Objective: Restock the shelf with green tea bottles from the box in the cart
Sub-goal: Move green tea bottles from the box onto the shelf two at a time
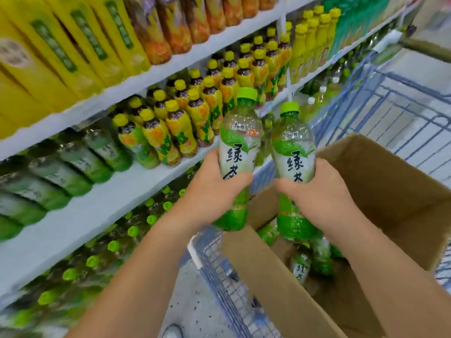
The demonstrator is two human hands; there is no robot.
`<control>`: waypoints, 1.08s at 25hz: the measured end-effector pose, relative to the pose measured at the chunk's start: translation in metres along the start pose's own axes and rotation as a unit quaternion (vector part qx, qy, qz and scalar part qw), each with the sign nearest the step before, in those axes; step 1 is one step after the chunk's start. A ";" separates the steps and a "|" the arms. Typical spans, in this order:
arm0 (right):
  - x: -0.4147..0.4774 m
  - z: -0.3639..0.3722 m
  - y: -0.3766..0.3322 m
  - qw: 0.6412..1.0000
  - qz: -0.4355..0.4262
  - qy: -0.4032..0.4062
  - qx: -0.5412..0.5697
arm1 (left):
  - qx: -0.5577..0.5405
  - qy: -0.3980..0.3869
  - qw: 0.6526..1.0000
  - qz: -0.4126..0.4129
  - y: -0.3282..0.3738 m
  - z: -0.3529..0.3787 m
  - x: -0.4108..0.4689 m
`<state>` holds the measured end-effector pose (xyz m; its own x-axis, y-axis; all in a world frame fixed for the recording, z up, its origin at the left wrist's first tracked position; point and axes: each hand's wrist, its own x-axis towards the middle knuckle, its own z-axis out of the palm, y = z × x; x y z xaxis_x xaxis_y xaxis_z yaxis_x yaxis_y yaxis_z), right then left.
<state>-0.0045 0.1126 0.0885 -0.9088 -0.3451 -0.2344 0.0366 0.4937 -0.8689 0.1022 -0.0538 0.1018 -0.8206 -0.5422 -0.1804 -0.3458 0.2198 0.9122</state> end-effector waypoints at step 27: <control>-0.140 0.540 -0.103 0.917 -0.247 -0.307 -0.066 | 0.021 0.405 0.909 -0.098 -0.351 -0.401 -0.167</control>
<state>0.3436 -0.3210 -0.0249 -0.3941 -0.9169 -0.0622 -0.4044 0.2338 -0.8842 0.5431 -0.3661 -0.0407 -0.1426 -0.9897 0.0081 -0.4797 0.0763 0.8741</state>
